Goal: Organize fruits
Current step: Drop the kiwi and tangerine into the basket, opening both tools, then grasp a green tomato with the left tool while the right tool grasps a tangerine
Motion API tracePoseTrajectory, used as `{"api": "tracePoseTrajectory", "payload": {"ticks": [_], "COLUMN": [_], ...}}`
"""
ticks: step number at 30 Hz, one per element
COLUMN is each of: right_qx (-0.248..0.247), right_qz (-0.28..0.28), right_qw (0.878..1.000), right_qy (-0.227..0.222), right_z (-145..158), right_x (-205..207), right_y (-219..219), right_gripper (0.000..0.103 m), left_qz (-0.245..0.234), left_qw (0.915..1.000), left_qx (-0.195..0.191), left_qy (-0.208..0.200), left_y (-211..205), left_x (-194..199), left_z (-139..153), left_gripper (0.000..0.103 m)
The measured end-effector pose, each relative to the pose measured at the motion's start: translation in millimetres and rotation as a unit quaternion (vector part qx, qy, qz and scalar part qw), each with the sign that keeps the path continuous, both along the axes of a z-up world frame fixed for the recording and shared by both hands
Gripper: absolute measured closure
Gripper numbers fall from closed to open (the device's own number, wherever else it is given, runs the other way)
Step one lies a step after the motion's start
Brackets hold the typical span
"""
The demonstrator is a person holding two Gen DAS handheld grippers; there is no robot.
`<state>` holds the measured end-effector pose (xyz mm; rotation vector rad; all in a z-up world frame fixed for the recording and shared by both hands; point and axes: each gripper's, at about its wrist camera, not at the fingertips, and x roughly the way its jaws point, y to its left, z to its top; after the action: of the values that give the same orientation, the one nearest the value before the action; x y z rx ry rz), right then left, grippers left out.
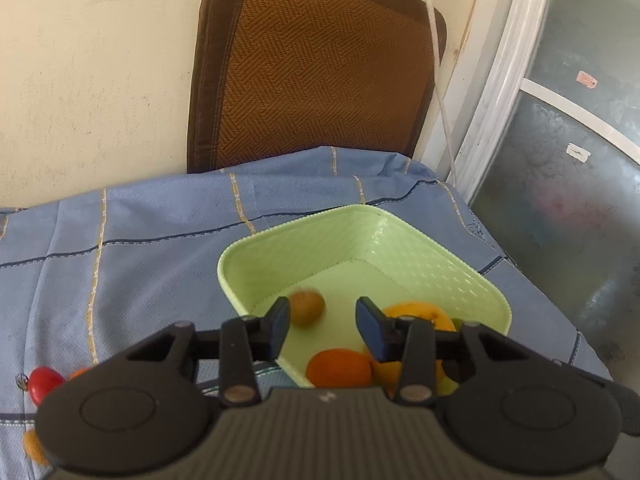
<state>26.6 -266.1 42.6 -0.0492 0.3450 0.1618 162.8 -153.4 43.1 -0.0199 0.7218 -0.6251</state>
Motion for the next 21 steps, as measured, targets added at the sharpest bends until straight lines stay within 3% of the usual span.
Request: {"api": "tracePoseTrajectory", "payload": {"ticks": [3,8,12,15,21], "right_qx": [0.021,0.062,0.061,0.055,0.005], "right_qz": [0.001,0.016,0.063,0.087,0.082], "right_qw": [1.0,0.998,0.996,0.994,0.992], "right_qy": [-0.011,-0.024,-0.007,0.032,0.095], "right_z": [2.0,13.0,14.2,2.8,-11.2], "right_x": [-3.9,-18.1,-30.4,-31.8,-10.5], "right_y": [-5.7,-10.6,11.1,35.2,74.4], "right_gripper": [0.07,0.07,0.07,0.07,0.069], "left_qz": [0.002,0.04,0.092,0.117,0.109], "left_qw": [0.9998,0.996,0.993,0.9918,0.9903], "left_qx": [-0.013,-0.061,-0.05,-0.042,-0.082], "left_qy": [-0.014,-0.051,-0.055,-0.031,0.027], "left_y": [11.2,81.7,137.6,162.9,174.9], "left_x": [-9.4,-41.8,-69.3,-85.4,-86.4], "left_z": [11.4,34.9,28.1,7.7,-21.3], "left_gripper": [0.062,0.062,0.062,0.061,0.061]}}
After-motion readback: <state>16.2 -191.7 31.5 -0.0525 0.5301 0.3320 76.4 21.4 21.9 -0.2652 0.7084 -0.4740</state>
